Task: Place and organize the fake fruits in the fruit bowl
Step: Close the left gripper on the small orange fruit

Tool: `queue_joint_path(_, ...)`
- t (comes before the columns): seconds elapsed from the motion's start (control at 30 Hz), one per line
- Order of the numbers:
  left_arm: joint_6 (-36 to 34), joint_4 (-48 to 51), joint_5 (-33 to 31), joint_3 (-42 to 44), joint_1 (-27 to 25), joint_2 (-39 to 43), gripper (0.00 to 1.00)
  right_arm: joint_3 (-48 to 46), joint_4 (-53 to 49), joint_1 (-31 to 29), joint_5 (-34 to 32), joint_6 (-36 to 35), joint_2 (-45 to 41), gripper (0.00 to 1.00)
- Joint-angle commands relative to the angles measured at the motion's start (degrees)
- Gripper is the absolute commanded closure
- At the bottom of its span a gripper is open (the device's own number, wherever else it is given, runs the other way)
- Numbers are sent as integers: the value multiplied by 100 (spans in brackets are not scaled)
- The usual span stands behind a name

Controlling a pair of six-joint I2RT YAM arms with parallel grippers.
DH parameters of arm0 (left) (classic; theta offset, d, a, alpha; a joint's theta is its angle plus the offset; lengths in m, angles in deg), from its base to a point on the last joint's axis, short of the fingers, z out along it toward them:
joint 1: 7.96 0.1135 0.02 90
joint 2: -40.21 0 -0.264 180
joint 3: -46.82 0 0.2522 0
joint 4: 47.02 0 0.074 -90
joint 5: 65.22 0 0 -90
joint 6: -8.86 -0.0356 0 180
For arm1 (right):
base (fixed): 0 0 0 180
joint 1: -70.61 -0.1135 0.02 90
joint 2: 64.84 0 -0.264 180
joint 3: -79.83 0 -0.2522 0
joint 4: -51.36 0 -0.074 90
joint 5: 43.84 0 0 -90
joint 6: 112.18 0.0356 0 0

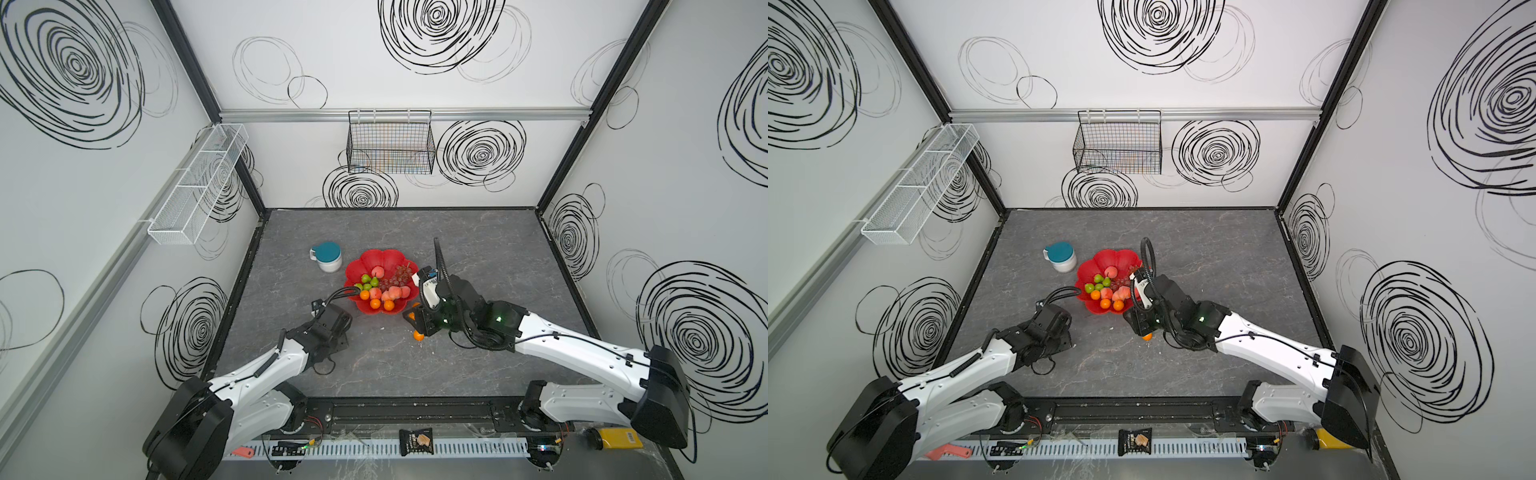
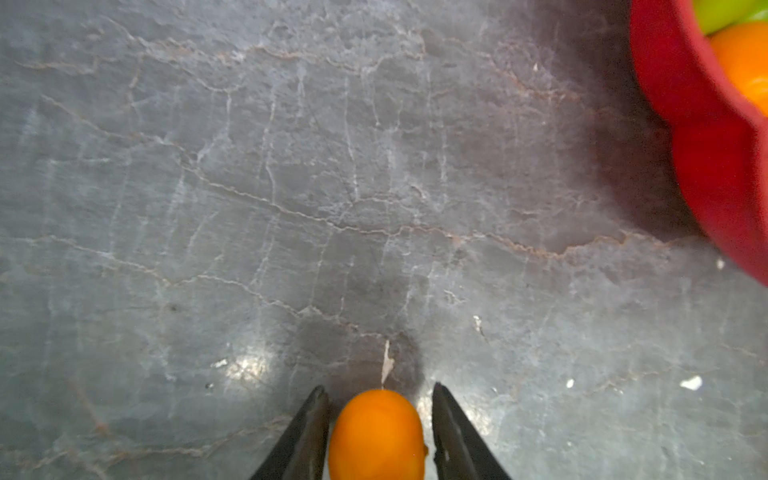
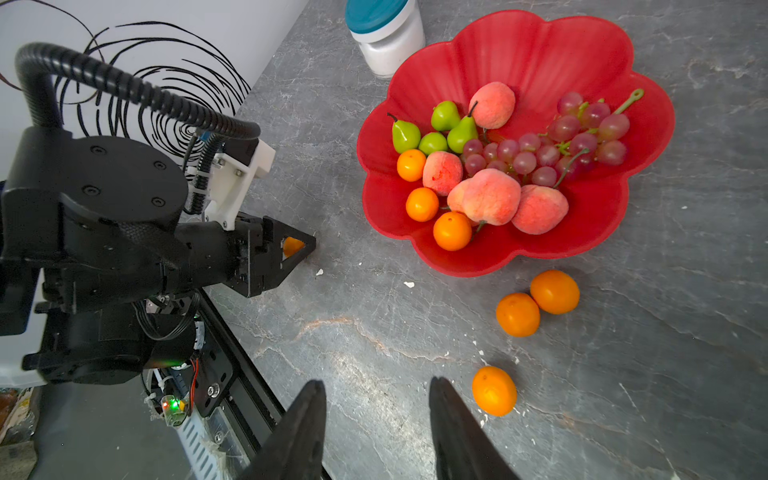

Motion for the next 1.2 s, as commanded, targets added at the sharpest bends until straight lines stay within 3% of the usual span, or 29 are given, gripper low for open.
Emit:
queue_joint_path(0.0,-2,-144,3,54,-40,-56,57,16,85,-14,-90,9,-107,55)
queue_joint_path(0.73,2,-9,-52,-13,-129,269,65,-32,11,19,-162,13,-160,55)
queue_joint_path(0.93,-164,30,187,-400,-201,395,66,-234,168,183,-319,221,-169,56)
queue_joint_path(1.17,-336,24,225,-1059,-402,21,66,-418,304,676,37,567,11,56)
